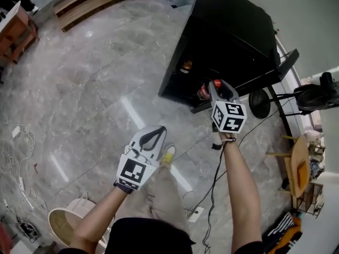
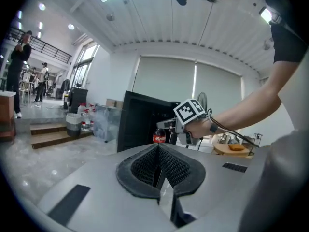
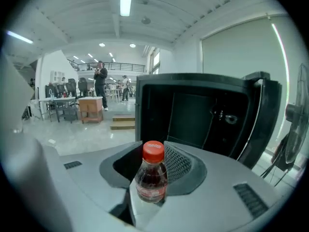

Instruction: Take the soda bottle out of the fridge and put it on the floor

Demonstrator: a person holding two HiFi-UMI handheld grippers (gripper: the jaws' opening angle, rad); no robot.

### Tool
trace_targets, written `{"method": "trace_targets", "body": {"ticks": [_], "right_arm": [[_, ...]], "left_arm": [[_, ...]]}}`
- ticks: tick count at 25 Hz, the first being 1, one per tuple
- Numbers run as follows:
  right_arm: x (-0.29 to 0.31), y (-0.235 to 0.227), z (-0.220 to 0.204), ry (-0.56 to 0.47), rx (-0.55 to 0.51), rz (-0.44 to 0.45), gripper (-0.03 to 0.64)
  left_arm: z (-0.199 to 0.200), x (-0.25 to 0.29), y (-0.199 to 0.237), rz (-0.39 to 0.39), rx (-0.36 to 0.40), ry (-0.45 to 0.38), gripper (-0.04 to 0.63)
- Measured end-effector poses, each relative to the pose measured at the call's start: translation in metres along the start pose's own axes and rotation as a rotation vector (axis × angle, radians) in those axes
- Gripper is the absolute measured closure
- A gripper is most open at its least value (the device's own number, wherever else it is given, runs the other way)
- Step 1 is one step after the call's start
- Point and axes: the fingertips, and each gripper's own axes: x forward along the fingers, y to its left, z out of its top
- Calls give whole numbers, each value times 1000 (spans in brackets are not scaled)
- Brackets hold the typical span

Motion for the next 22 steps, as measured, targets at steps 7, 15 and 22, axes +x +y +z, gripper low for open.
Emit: {"method": "trace_targets", "body": {"ticks": [7,15,22], "right_arm": [[-92,14,4,2,10,42,489],[-187,17,14,-15,-43,121,489],[-237,6,-4,-15,-152,295,489]], "left_arm": [[14,-32,-28,30,-24,2,578],[51,-37,-73,27,27,-12,578],[87,-13,-115,168,23,-29,578]]}}
